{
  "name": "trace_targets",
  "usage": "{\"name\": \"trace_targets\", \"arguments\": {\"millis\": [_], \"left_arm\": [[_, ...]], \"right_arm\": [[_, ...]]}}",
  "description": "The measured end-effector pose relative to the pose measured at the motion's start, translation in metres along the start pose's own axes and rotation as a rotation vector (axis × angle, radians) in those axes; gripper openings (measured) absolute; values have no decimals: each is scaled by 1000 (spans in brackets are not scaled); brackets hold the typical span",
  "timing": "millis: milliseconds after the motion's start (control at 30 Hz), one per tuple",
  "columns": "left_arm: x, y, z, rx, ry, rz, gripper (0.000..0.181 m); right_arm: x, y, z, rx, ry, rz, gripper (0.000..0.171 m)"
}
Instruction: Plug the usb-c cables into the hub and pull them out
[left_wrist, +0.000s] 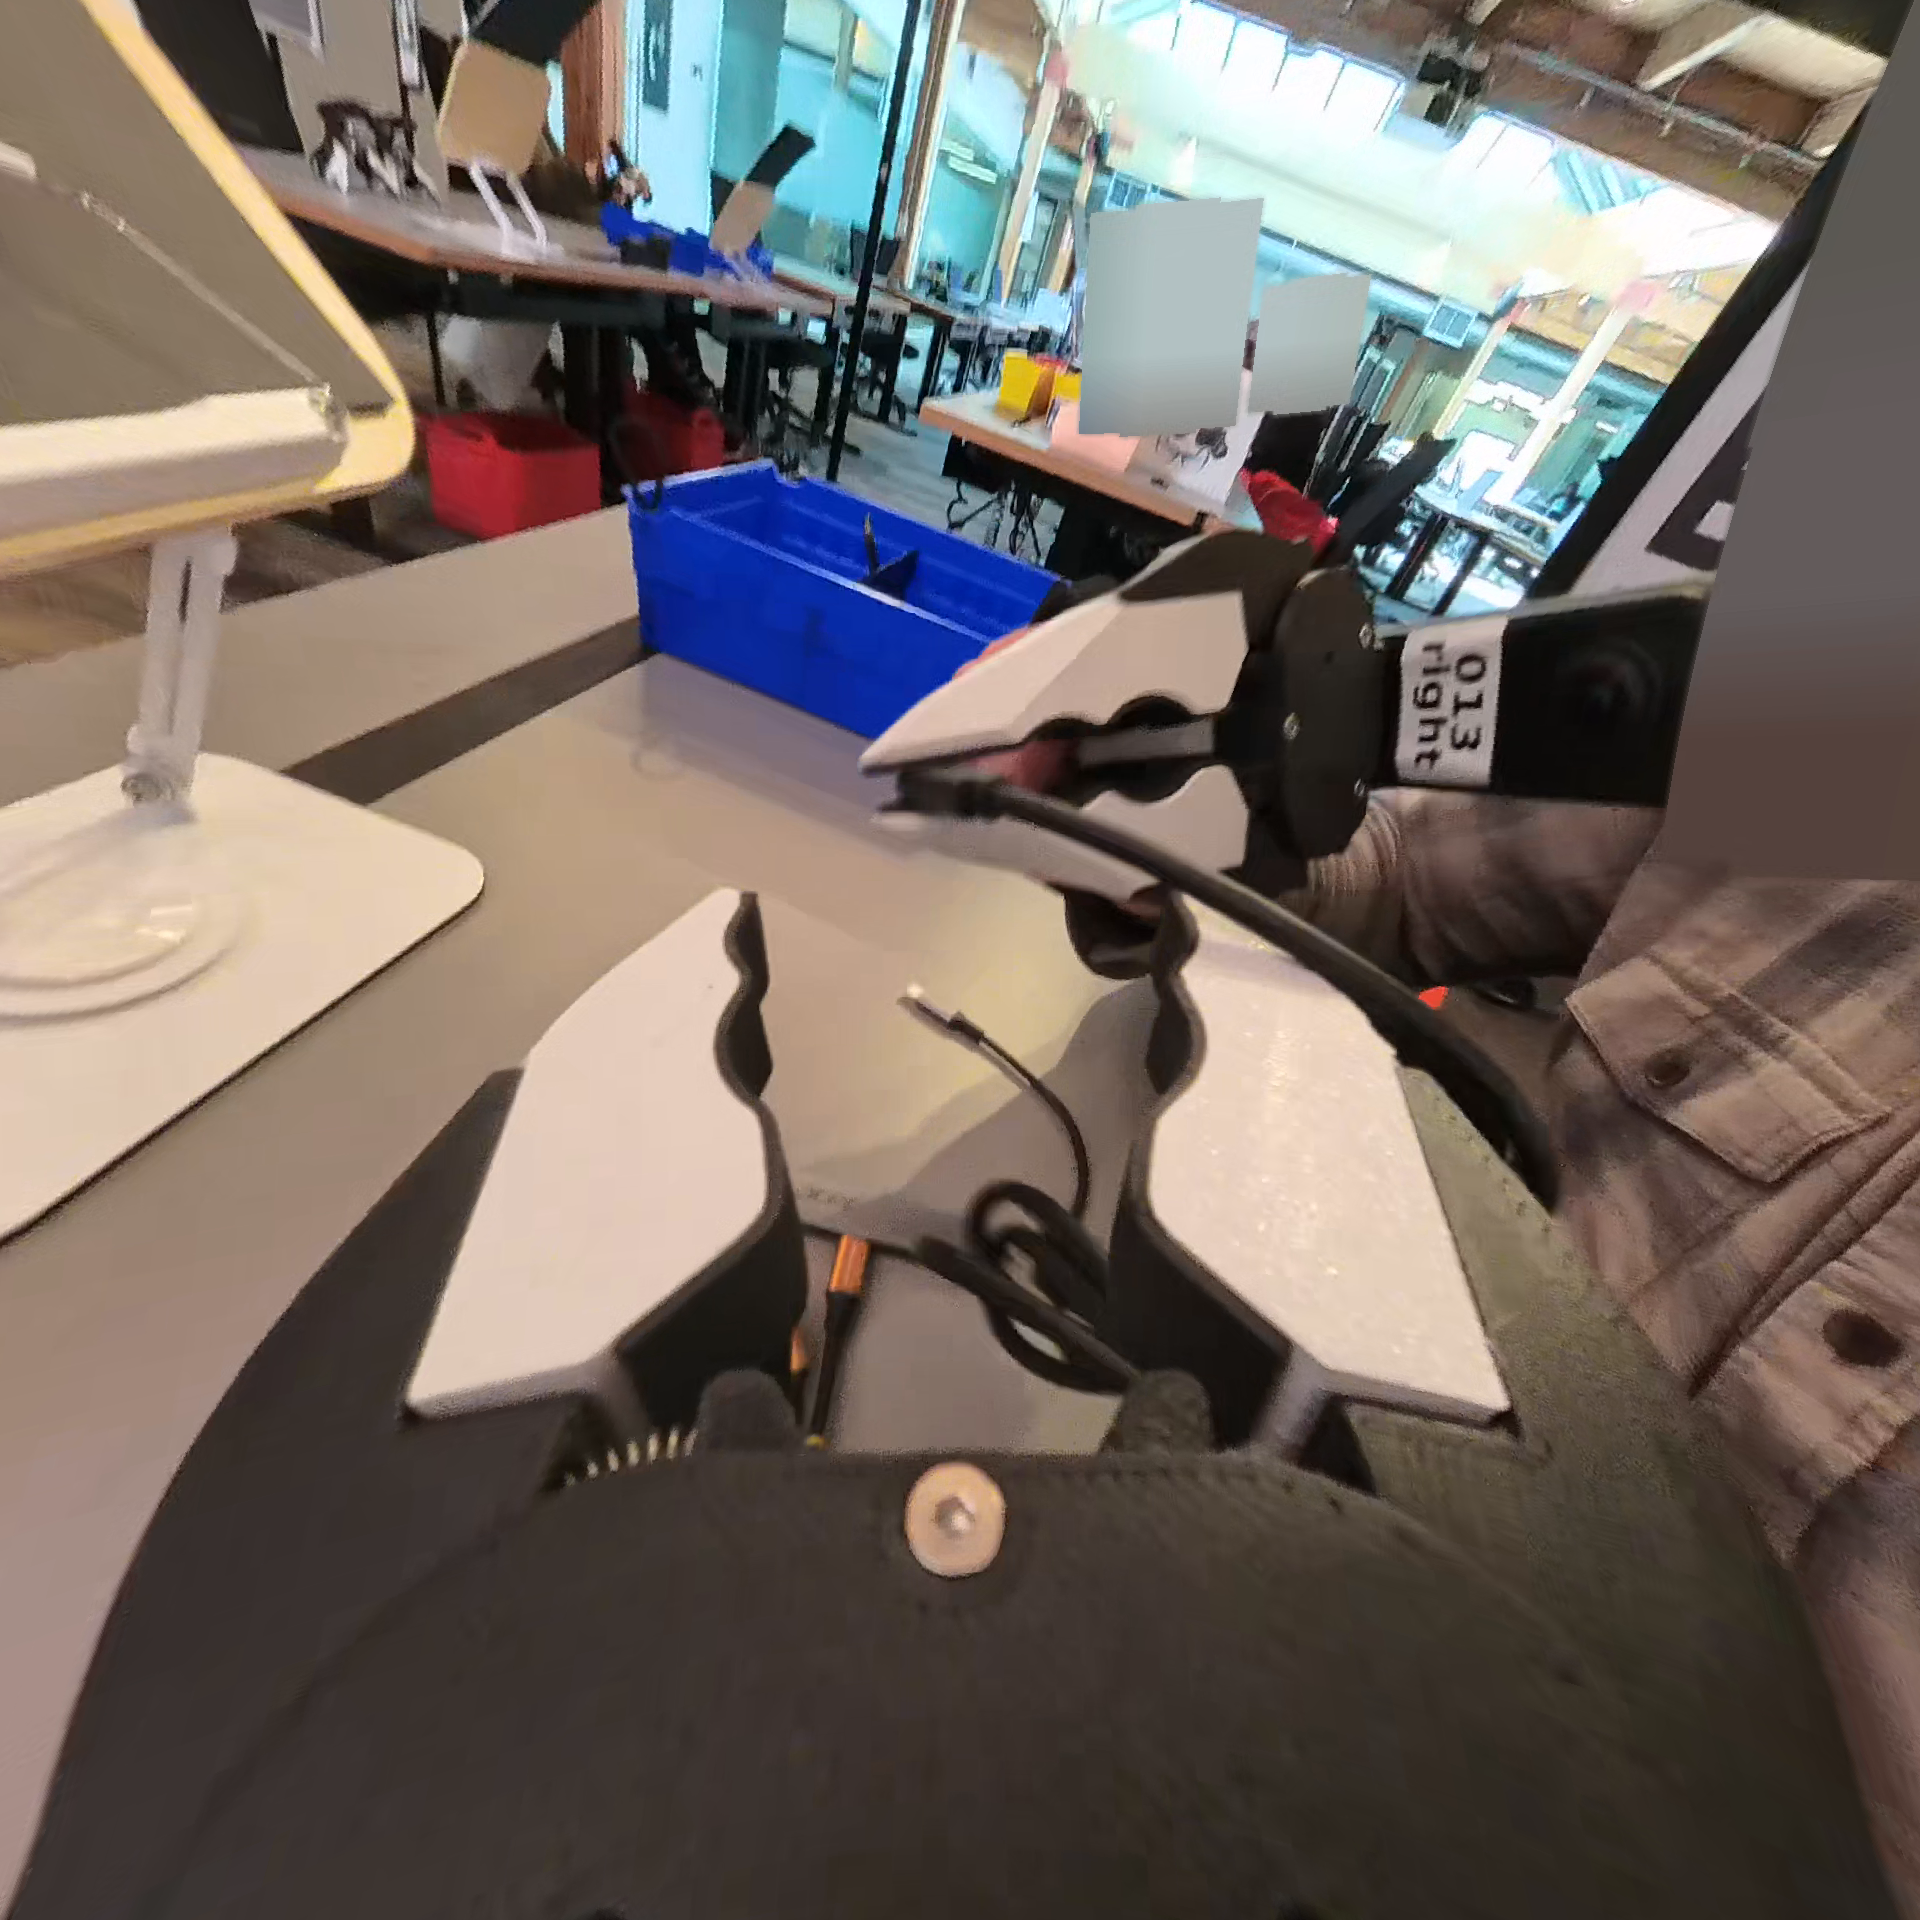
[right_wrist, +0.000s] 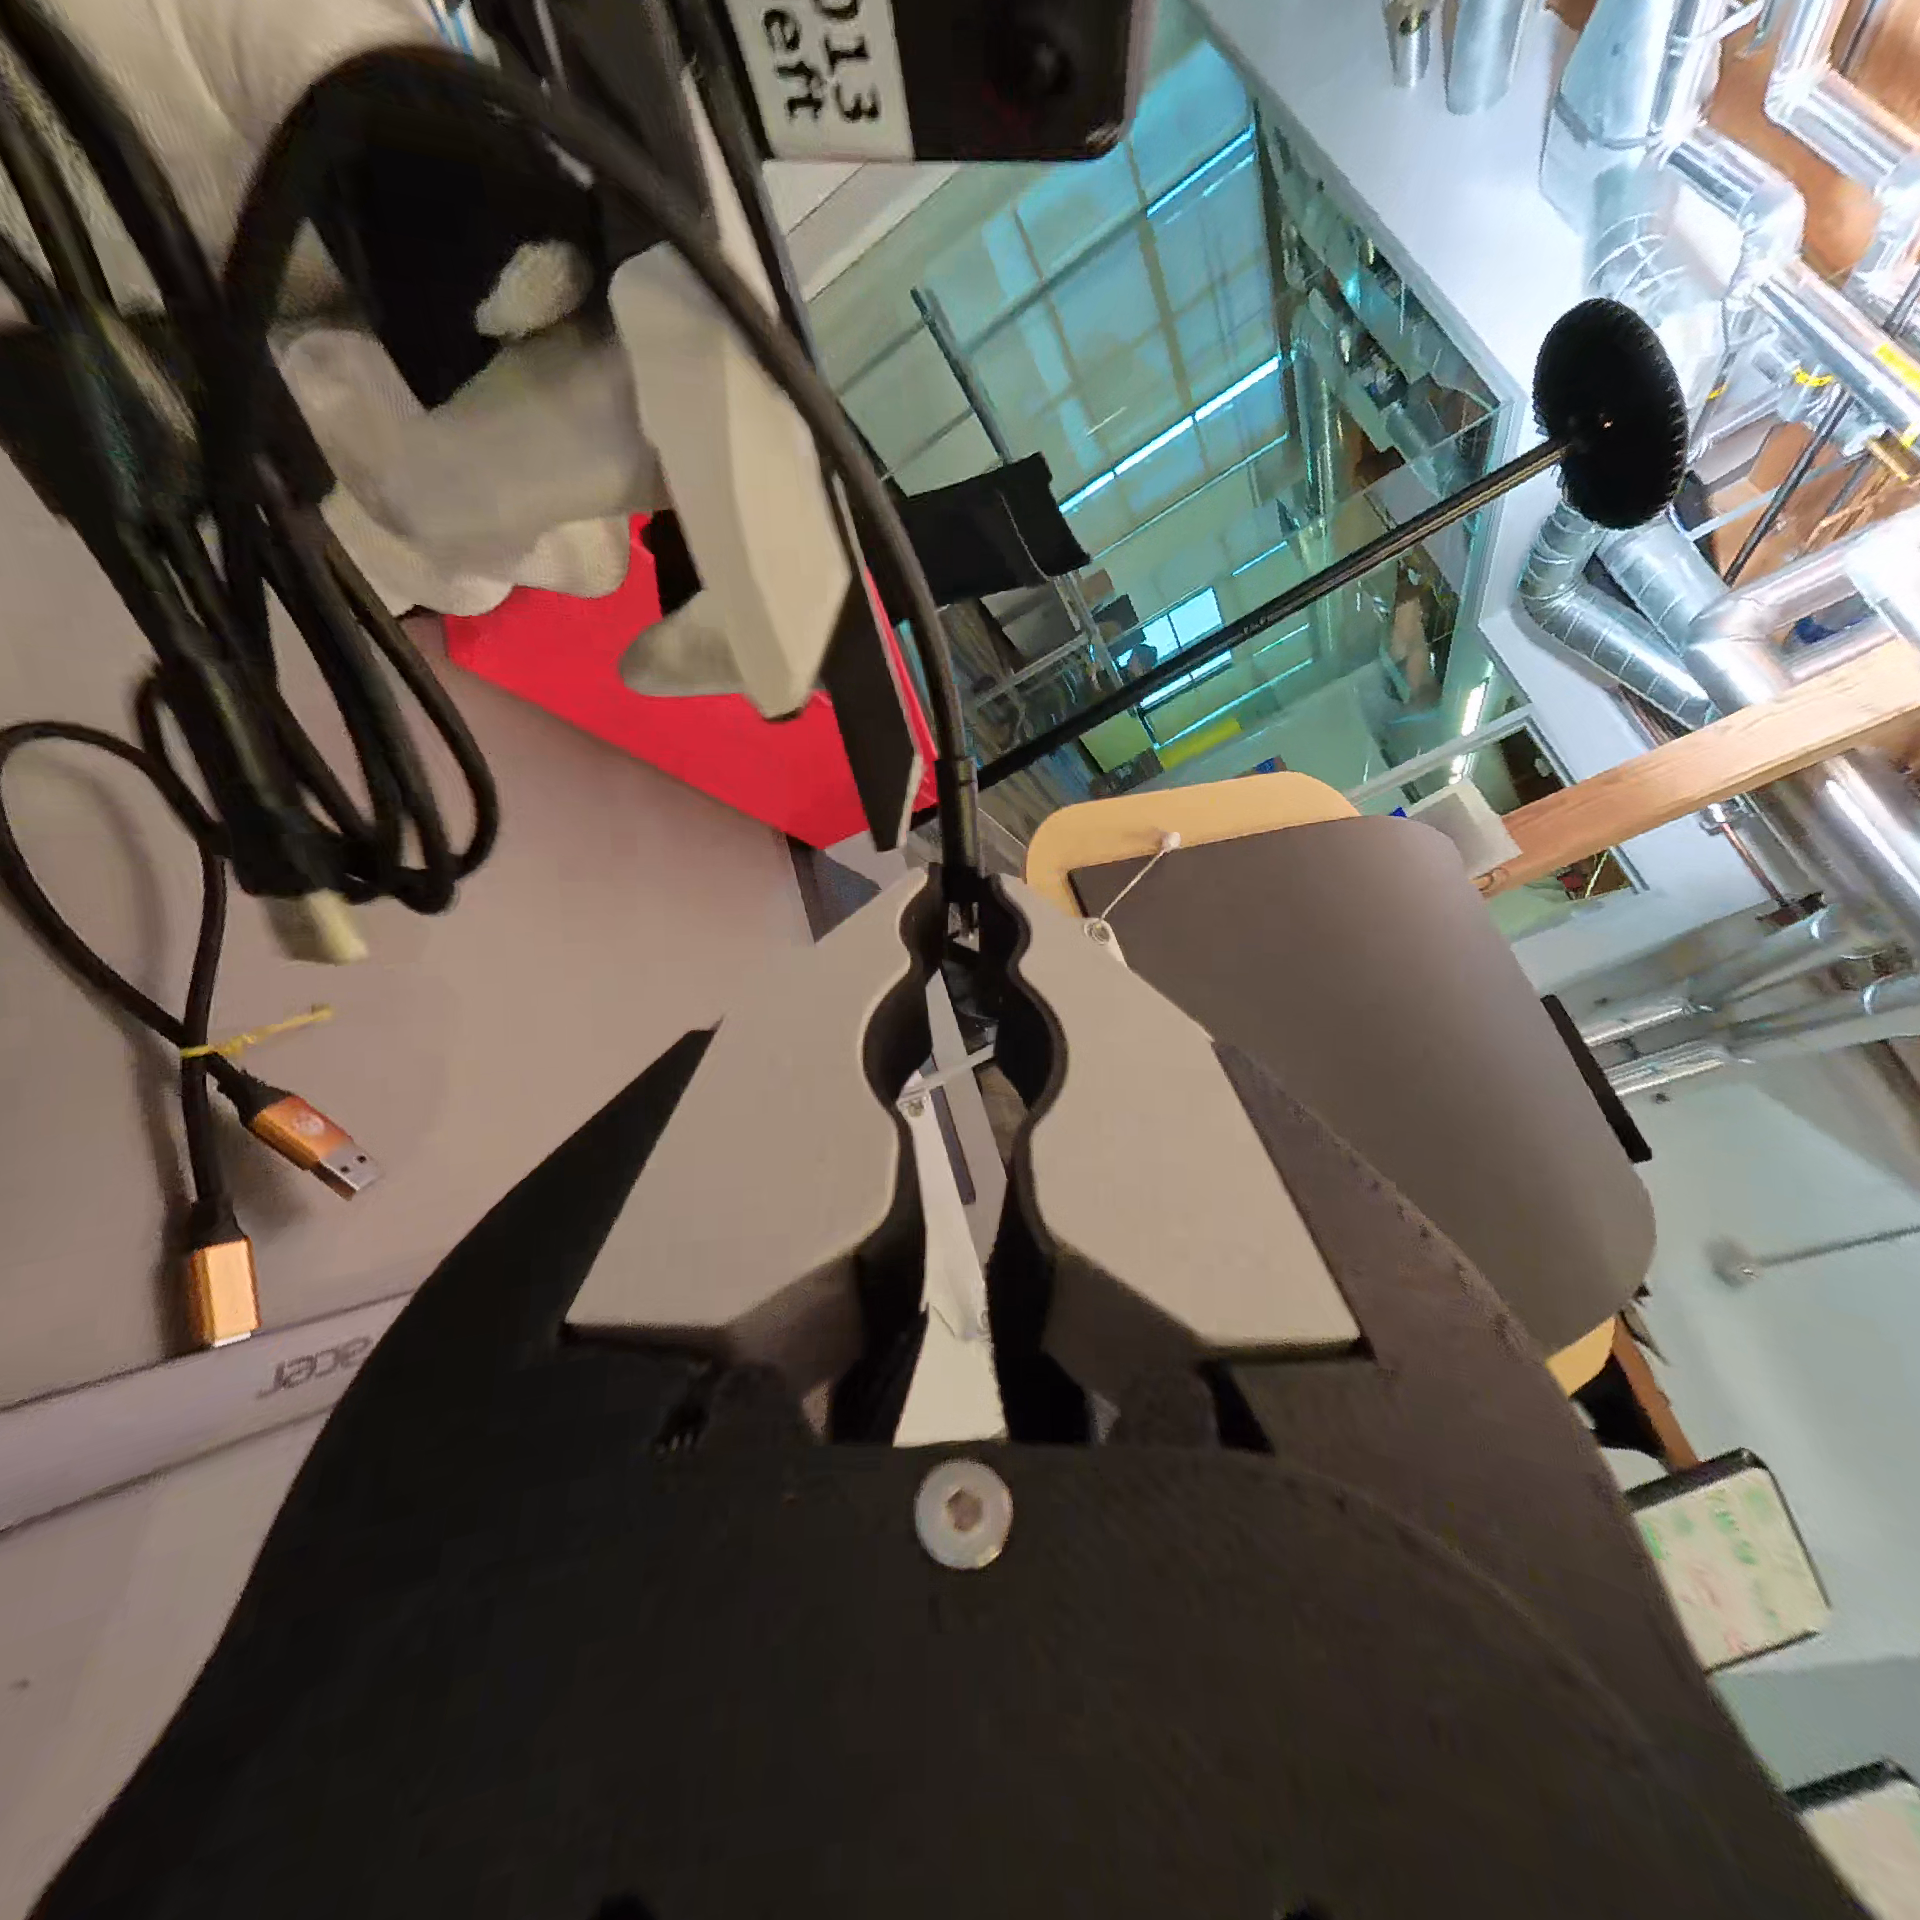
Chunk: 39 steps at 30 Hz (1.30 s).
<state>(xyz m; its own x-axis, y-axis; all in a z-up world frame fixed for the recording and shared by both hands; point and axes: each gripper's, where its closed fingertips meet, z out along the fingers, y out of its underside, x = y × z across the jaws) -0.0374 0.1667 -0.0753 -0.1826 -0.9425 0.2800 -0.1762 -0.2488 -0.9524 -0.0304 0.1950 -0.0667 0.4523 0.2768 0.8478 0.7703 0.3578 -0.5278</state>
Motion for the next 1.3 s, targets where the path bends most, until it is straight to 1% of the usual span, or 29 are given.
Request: {"name": "trace_targets", "arguments": {"millis": [67, 133, 233, 300, 333, 400, 533, 633, 800, 900, 933, 967, 1033, 1067, 1133, 1167, 1233, 1300], "left_arm": [[-2, -3, 7, 10, -73, 48, 68], [-6, -6, 12, 26, -150, 99, 59], [-8, -12, 13, 77, -205, 124, 39], [-7, -14, 14, 79, -240, 160, 19], [-6, -14, 14, 81, -252, 164, 16], [-7, -15, 13, 78, -253, 139, 13], [-8, -13, 16, 54, -258, 99, 16], [-6, -14, 16, 52, -266, 90, 15], [-7, -12, 14, 57, -270, 95, 13], [-9, -12, 9, 60, -289, 111, 13], [-12, -13, 4, 61, -302, 121, 13], [-15, -14, -2, 68, -309, 121, 13], [-19, -13, -12, 74, -308, 142, 13], [-23, -10, -16, 60, -322, 152, 13], [-27, -6, -20, 55, -319, 168, 13], [-29, -3, -21, 49, -325, 166, 13], [-33, 1, -22, 54, -324, 150, 13], [-35, 6, -22, 61, -314, 143, 14]], "right_arm": [[-4, 1, 2, -18, -10, -26, 2], [-6, 2, 2, -33, -3, -63, 2], [-4, 2, 1, -55, 4, -80, 2], [-2, 3, 1, -61, 8, -79, 3], [-1, 2, 0, -64, 13, -85, 3], [-1, 1, -1, -69, 19, -114, 3], [0, 0, -2, -86, 46, -175, 2], [1, 0, -3, -91, 58, -197, 2], [-1, -2, -2, -72, 19, -166, 3], [-2, -2, -4, -37, -42, -73, 7], [0, -2, -6, -19, -65, -25, 17], [2, 2, -9, -23, -95, 22, 21], [-2, 12, -16, -42, -211, 128, 25], [-6, 18, -18, -49, -276, 206, 38], [-22, 37, -22, -119, -426, 355, 85], [-36, 48, -26, -160, -514, 402, 97], [-66, 67, -35, -239, -673, 471, 128], [-97, 78, -44, -298, -806, 516, 147]]}}
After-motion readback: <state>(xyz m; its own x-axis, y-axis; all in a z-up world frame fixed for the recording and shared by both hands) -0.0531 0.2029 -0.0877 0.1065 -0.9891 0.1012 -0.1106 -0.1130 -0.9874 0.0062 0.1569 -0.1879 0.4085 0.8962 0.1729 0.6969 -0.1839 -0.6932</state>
